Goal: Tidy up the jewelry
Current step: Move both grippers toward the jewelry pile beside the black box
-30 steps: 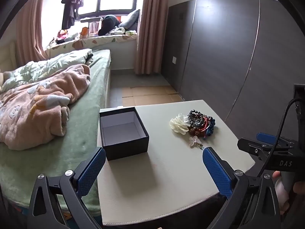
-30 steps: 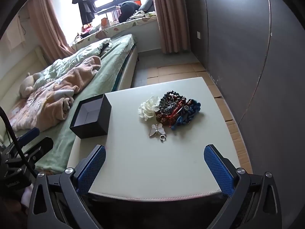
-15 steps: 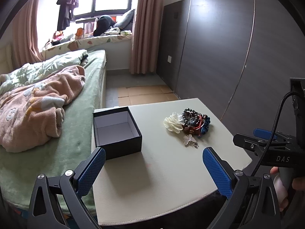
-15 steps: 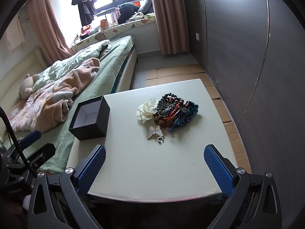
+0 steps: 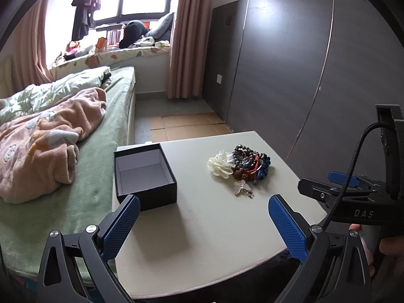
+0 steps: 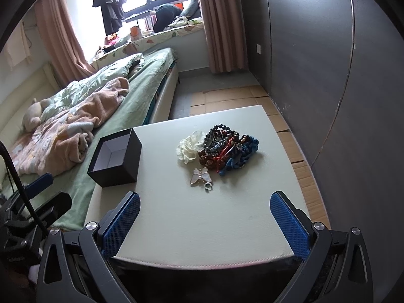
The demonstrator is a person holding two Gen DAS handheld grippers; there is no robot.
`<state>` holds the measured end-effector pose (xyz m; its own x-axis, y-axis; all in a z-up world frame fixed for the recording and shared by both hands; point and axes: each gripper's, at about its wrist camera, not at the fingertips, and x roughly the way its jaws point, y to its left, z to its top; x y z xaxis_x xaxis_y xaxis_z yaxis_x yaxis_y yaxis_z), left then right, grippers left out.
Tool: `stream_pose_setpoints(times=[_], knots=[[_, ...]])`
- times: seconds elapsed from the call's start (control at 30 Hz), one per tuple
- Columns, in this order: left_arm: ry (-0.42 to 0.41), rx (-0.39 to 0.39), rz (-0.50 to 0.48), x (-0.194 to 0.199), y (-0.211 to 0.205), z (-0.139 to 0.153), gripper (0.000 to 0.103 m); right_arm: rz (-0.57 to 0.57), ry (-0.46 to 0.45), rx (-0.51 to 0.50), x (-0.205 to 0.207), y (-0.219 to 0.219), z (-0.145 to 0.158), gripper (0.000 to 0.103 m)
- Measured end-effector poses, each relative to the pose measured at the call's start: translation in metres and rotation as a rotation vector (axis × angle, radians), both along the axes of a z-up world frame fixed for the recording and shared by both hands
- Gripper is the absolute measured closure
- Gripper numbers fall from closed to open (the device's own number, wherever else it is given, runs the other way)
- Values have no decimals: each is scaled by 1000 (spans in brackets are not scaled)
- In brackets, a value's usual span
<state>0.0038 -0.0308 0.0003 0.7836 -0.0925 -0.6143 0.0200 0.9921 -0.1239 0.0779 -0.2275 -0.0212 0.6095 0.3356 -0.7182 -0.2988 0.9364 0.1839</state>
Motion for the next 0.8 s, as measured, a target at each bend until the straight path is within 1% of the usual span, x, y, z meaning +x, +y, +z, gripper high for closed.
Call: stream_pose_setpoints(times=[0.33,0.8], knots=[[-8,-10,4,2,-2,4,1,-16,-7,6,2,-6,2,0],[-12,-6,6,3,-1,4,1,-20,-14,7,3,-10,5,0]])
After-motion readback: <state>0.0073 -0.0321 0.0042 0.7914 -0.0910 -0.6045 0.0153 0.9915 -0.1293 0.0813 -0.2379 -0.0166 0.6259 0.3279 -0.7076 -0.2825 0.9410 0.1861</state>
